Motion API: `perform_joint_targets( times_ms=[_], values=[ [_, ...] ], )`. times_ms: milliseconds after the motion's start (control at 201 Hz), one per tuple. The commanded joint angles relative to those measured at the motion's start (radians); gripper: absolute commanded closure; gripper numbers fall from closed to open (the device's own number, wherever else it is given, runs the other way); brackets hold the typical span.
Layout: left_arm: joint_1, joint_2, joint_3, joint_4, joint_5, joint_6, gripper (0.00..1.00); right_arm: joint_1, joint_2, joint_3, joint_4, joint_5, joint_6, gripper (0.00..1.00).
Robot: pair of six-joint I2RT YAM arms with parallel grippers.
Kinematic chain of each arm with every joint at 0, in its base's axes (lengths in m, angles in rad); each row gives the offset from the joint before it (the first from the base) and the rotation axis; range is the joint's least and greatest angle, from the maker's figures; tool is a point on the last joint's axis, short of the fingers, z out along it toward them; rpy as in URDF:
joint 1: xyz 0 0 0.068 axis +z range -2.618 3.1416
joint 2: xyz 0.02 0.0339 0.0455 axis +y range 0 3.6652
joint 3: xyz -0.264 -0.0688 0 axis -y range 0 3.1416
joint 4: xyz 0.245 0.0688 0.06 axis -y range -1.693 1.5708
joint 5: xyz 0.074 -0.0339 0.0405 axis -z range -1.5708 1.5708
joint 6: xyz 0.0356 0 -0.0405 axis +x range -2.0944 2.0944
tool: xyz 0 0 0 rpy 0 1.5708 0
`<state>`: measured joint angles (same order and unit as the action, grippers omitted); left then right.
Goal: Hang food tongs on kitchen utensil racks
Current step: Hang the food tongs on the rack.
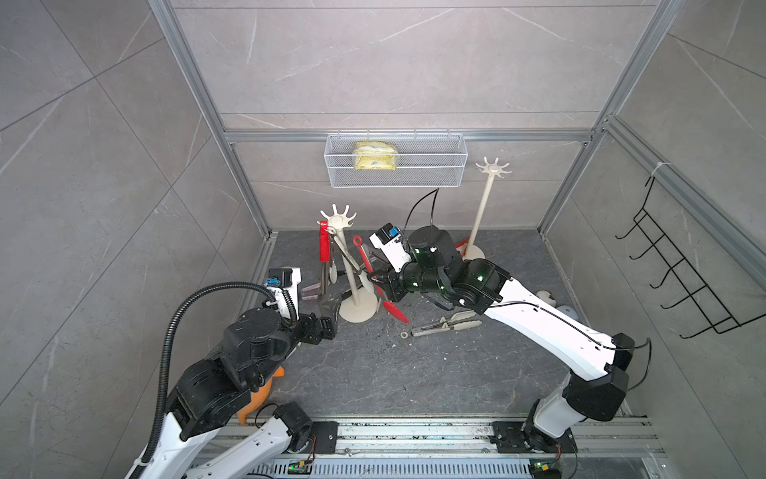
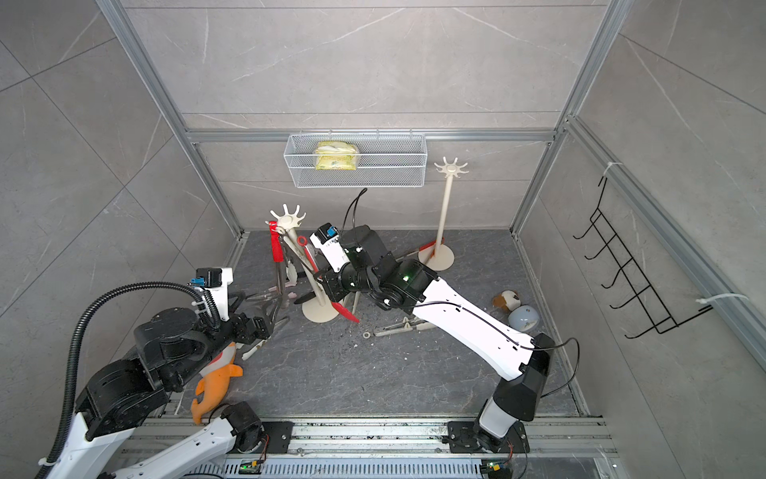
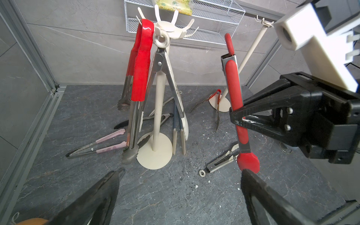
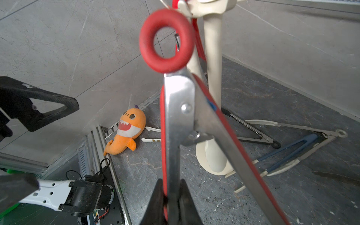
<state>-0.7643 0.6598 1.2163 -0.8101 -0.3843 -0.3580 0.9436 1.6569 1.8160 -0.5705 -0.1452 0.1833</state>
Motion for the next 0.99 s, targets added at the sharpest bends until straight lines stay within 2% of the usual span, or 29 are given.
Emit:
perform_joint_targets(
  times_ms=[0, 622, 986],
  values=[
    [-0.004, 0.006, 0.025, 0.022, 0.014, 0.023, 0.01, 0.009, 0.016, 0.054, 0.037, 0.006, -0.005, 1.0],
    [-0.004, -0.017, 0.026, 0.023, -0.016, 0.027, 0.01, 0.021, 0.12, 0.169, 0.015, 0.019, -0.001, 1.0],
    [-0.003, -0.017, 0.017, 0.022, 0.004, 0.002, 0.01, 0.021, 0.162, 0.219, -0.003, 0.053, -0.004, 1.0]
  ],
)
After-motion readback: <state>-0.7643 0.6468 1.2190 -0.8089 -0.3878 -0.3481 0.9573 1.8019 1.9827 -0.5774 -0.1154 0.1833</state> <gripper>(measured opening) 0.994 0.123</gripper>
